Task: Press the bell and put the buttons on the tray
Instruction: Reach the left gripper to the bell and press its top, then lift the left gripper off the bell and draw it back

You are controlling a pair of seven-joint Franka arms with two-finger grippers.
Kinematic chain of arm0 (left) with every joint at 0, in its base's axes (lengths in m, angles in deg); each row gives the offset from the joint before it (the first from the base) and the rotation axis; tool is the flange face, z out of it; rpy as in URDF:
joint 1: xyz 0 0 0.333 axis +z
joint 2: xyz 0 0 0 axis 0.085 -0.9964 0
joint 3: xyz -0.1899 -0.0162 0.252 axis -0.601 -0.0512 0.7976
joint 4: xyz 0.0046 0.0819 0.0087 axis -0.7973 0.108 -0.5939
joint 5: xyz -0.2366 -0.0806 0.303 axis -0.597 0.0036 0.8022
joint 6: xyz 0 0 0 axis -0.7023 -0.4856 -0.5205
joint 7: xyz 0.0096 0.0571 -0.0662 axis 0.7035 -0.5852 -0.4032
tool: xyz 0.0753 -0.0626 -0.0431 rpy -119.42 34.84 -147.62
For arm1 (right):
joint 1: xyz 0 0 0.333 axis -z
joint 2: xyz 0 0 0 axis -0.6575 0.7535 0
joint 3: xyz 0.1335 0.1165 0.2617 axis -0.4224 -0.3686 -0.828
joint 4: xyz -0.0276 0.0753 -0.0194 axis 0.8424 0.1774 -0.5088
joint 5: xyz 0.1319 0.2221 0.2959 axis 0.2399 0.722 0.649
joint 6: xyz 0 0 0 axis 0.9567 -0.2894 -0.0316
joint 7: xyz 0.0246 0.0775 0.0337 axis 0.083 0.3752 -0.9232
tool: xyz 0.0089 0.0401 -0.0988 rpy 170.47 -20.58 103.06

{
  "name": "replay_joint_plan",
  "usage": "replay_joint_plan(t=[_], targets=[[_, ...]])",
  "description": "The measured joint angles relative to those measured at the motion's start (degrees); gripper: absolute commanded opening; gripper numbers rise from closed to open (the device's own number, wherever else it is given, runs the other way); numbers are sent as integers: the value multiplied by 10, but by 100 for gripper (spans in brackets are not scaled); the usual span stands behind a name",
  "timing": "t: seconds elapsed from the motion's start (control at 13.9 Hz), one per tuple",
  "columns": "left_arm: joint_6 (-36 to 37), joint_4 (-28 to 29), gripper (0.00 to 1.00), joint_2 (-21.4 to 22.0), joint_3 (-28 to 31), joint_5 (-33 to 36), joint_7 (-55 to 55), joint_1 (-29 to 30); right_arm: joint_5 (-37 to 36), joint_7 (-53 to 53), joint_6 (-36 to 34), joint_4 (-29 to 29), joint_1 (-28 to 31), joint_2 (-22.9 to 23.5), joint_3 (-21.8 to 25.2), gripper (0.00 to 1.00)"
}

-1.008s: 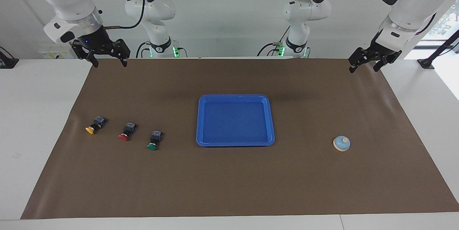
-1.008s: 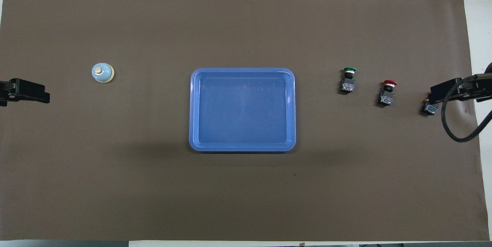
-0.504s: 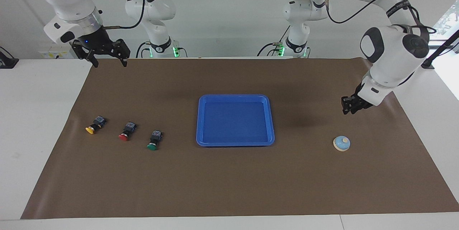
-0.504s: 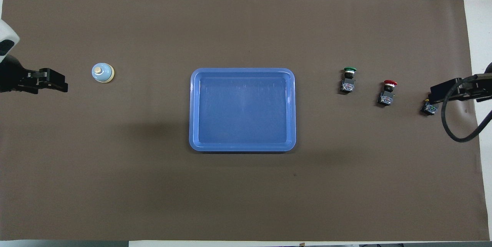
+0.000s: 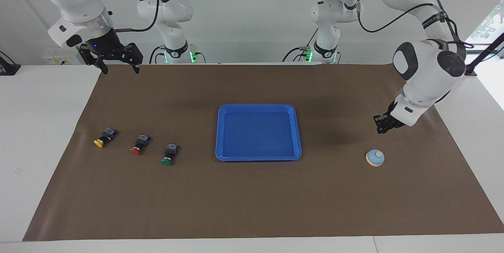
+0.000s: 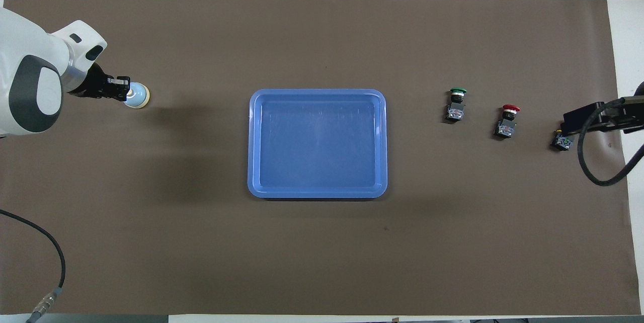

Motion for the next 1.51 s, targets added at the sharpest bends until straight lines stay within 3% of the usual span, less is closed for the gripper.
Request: replay_joint_plan(t=[1.08, 1.51], targets=[[-64, 1, 0, -33, 5, 0, -1, 6, 0, 0, 0, 0, 0, 0, 0, 100], [-113, 34, 0, -27, 4, 0, -6, 6, 0, 0, 0, 0, 0, 0, 0, 100]])
